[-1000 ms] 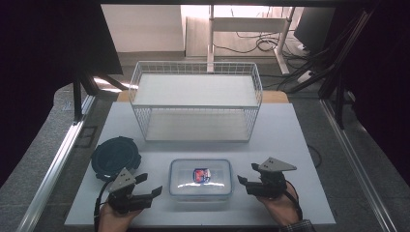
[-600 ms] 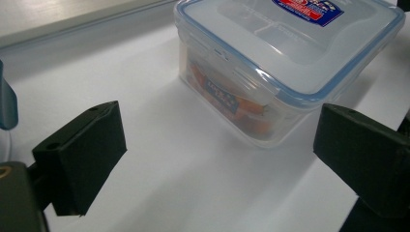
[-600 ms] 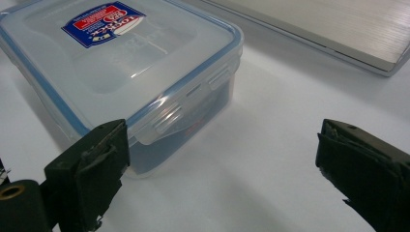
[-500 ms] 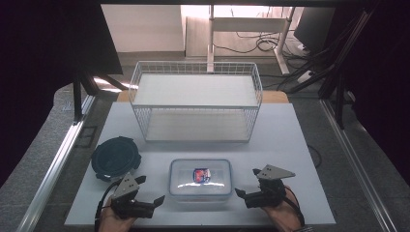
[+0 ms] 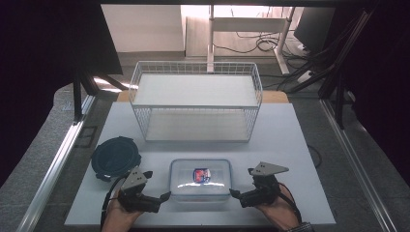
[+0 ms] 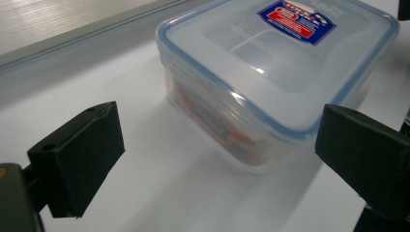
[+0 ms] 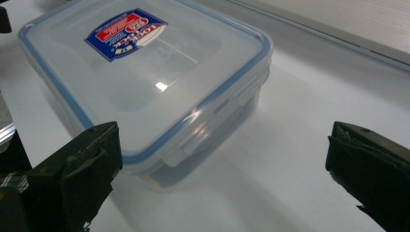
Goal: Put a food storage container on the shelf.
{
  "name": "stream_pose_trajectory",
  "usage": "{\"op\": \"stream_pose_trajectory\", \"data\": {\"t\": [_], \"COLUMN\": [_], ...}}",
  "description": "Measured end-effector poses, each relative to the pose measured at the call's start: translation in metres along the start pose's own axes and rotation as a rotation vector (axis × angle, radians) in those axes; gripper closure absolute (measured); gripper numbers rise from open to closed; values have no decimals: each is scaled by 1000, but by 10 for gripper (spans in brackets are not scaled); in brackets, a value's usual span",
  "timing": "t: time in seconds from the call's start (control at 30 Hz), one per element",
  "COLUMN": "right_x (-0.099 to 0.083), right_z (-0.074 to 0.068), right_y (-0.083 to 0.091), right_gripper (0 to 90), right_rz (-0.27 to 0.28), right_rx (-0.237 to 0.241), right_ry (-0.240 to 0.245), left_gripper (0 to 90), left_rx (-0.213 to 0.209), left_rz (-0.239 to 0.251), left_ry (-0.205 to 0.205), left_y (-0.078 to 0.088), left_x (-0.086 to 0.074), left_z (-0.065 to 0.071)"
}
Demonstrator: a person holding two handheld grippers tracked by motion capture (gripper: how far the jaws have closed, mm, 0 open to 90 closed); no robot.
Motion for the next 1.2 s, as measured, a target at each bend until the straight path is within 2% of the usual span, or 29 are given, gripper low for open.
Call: {"op": "stream_pose_trajectory", "data": {"t": [0.1, 0.13, 0.23, 0.27, 0.37, 0.4, 0.5, 0.53, 0.6, 0.63, 0.67, 0.7, 0.73, 0.77, 0.8, 0.83, 0.9, 1.0, 1.07, 1.13, 1.17, 1.2], "right_x": [3, 7, 9, 11, 13, 14, 16, 17, 18, 18, 18, 18, 18, 18, 18, 18, 17, 18, 19, 18, 17, 16], "right_z": [0, -2, -3, -3, -4, -4, -3, -2, -1, -1, -1, -1, -1, -1, -2, -3, -3, -2, -1, 2, 2, 4], "right_y": [-1, -3, -5, -9, -12, -16, -20, -27, -33, -33, -36, -43, -45, -45, -49, -51, -52, -45, -43, -39, -37, -32], "right_gripper": [0, 3, 17, 36, 44, 44, 35, 22, 3, 3, 0, 0, 0, 0, 8, 0, 7, 85, 113, 158, 174, 248], "right_rz": [-7, -20, -31, -48, -69, -82, -97, -108, -125, -125, -138, -165, -173, -173, -207, -227, -244, -259, -262, -255, -260, -250], "right_rx": [4, 8, 11, 31, 48, 62, 76, 106, 142, 142, 164, 216, 230, 230, 275, 290, 297, 289, 287, 288, 292, 291], "right_ry": [-15, -13, -15, -20, -31, -37, -46, -70, -95, -95, -105, -142, -151, -151, -175, -187, -207, -210, -215, -233, -238, -264], "left_gripper": [27, 30, 33, 34, 36, 35, 32, 22, 17, 16, 16, 11, 0, 0, 0, 0, 0, 12, 28, 88, 131, 212], "left_rx": [-25, -39, -48, -63, -78, -97, -125, -159, -193, -193, -222, -260, -272, -272, -288, -305, -324, -331, -330, -326, -330, -331], "left_rz": [8, 2, -19, -26, -32, -36, -42, -38, -36, -36, -42, -52, -59, -59, -63, -71, -84, -105, -116, -118, -114, -96], "left_ry": [17, 26, 25, 34, 44, 65, 95, 126, 156, 156, 176, 203, 220, 220, 235, 251, 277, 303, 298, 289, 299, 308], "left_y": [-3, -5, -11, -16, -20, -25, -31, -36, -41, -41, -44, -48, -50, -50, -50, -50, -50, -47, -44, -38, -35, -32], "left_x": [4, 6, 11, 14, 17, 20, 22, 23, 24, 24, 24, 24, 24, 24, 21, 20, 18, 17, 17, 17, 16, 14], "left_z": [-3, -4, -6, -8, -11, -15, -19, -22, -25, -25, -27, -27, -27, -27, -29, -29, -29, -26, -24, -21, -21, -21]}}
Point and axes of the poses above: each handheld gripper's, and its own axes: y roughly backward along the jaws, x roughly out of its top, z roughly to its right, the point moved 1 cm from there along -y, roughly forward along the jaws, and after that the axes turned 14 degrees about -x, right-handed, at the moved point
